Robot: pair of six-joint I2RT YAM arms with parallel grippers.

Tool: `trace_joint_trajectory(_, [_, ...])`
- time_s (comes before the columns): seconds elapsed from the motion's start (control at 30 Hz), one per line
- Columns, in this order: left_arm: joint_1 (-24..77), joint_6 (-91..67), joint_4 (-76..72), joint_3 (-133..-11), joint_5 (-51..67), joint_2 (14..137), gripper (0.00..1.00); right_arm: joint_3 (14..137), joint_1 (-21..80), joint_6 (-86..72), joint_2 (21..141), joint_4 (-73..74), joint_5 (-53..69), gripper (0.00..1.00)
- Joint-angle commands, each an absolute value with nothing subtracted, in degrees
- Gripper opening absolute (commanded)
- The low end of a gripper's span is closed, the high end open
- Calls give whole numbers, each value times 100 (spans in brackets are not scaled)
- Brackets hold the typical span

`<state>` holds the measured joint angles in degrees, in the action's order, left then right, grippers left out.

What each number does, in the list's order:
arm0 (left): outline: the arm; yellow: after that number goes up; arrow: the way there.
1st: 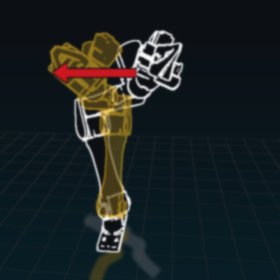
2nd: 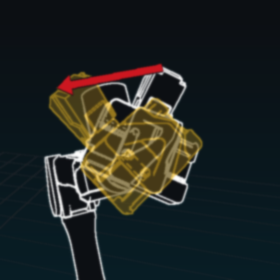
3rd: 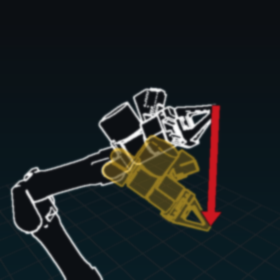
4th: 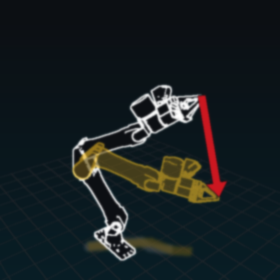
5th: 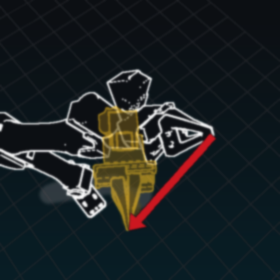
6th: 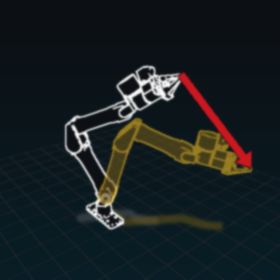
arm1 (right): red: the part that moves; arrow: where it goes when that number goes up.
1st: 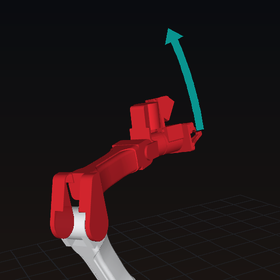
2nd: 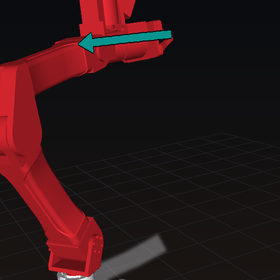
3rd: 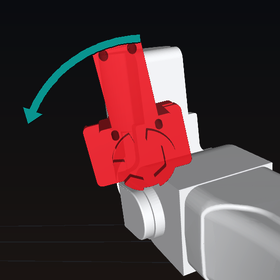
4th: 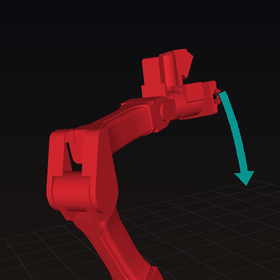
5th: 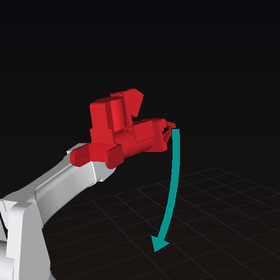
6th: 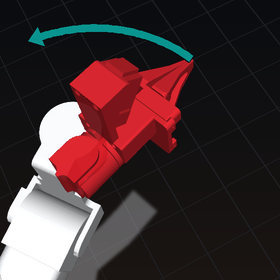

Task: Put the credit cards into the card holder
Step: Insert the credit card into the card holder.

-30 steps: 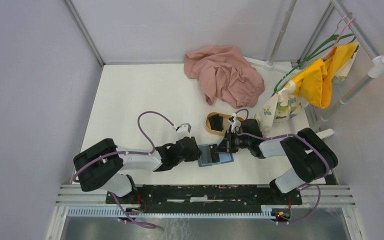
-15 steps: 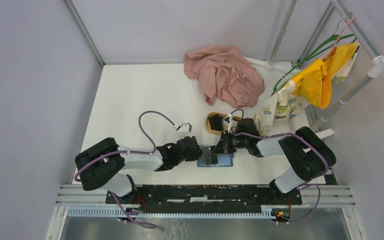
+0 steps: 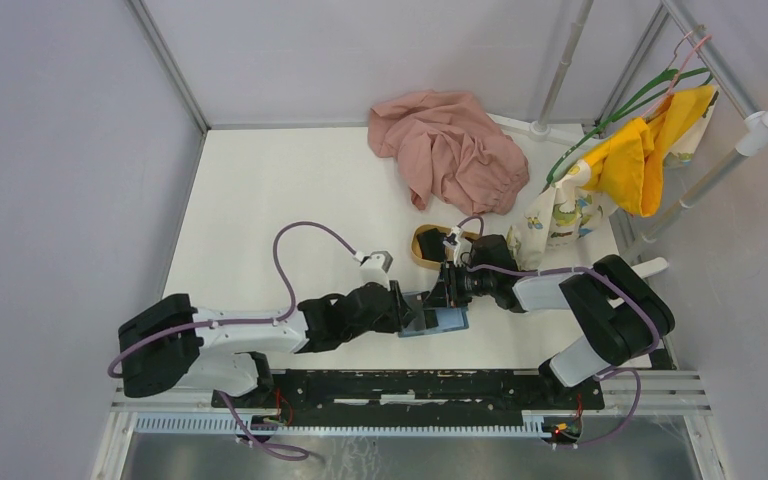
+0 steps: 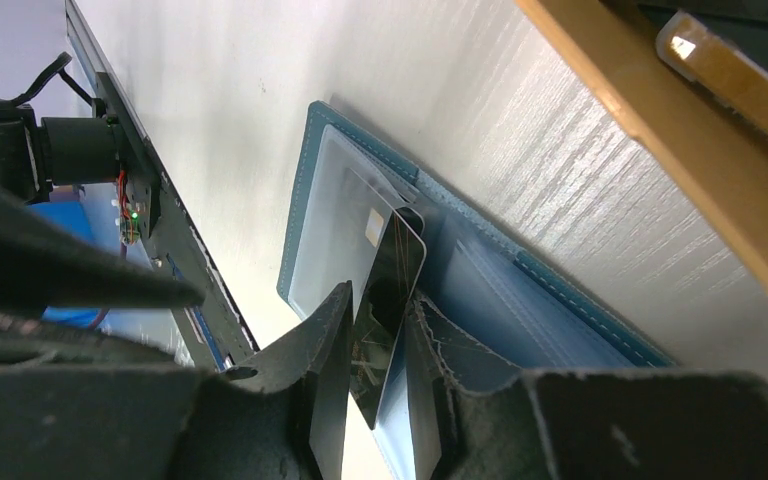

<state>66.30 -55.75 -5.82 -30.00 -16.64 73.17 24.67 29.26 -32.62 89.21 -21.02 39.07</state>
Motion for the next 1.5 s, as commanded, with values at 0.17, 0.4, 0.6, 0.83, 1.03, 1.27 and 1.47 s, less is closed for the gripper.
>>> trace_joint_trajectory(0.17, [7529,-5631,-464,-4303,-2757,8459,27,2568,2950,-3057,8871,-1922,3788,31])
trace_joint_trajectory(0.4, [7817,-5927,446,-5433,-3650,9618,20,2558,2932,-3066,8886,-1925,3848,31])
trace_joint_trajectory(0.6, [7818,-5757,279,-5815,-3704,10212,20,2569,2914,-3070,8921,-1934,3911,31])
trace_joint_trajectory(0.83, [7815,-6018,740,-6016,-4211,10502,22,2567,2900,-3065,8931,-1945,3946,32])
trace_joint_trajectory(1.03, [7811,-6363,1228,-6006,-4597,10488,30,2634,2894,-2896,8940,-1866,4006,37])
trace_joint_trajectory(1.27, [7762,-6428,1352,-5922,-4646,10429,35,2858,2882,-2462,8885,-1495,4007,45])
trace_joint_trajectory(1.47, [7764,-5964,1015,-5750,-4607,10086,40,3073,2782,-1955,8731,-1142,4044,51])
